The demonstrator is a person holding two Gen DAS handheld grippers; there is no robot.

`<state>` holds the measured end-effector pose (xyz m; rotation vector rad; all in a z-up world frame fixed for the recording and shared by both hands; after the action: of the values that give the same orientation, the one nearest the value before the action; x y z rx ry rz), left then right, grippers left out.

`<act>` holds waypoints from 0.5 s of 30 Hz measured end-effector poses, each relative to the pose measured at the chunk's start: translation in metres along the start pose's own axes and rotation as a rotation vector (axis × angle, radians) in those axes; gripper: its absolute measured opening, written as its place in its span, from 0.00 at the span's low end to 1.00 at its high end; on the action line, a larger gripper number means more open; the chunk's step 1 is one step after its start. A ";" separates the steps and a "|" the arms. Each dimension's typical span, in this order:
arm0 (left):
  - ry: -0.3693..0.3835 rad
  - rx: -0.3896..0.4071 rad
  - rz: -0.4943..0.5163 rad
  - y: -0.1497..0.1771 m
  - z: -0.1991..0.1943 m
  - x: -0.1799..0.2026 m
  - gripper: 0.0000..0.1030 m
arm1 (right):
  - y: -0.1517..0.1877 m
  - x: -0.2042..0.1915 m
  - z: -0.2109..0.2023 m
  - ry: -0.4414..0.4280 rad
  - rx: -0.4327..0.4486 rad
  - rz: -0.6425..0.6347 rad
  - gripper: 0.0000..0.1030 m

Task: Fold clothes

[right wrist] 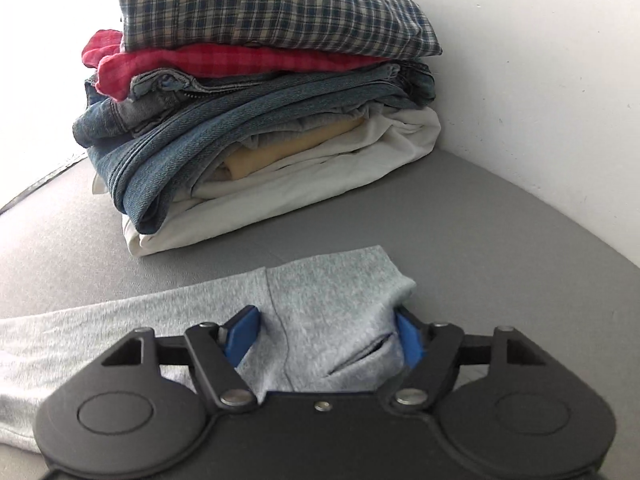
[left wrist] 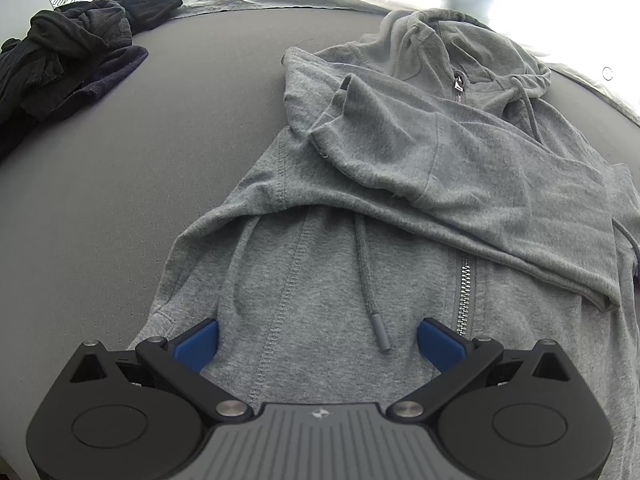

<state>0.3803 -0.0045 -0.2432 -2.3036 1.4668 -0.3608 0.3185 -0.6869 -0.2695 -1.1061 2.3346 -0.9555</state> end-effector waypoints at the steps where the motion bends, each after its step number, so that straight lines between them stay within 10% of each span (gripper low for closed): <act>1: 0.001 0.003 0.000 0.000 0.000 0.000 1.00 | 0.000 -0.001 -0.003 -0.023 -0.002 0.018 0.37; 3: 0.001 0.003 0.001 0.000 0.000 -0.001 1.00 | -0.001 -0.004 -0.008 -0.069 -0.005 0.053 0.17; 15: 0.002 -0.048 0.007 -0.004 0.002 0.000 1.00 | 0.024 -0.104 -0.029 -0.714 -0.126 0.723 0.15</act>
<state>0.3847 -0.0019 -0.2433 -2.3359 1.4998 -0.3295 0.3530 -0.5823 -0.2616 -0.4354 1.9356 -0.1082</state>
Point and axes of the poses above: each gripper's, at about its wrist camera, not at the fingertips, and z roughly the way its jaws point, x to its right, y to its underside, the point moved 6 cm from there along z, roughly the way its jaws point, and after that the axes turned 7 degrees about -z, right-handed, at the moved point
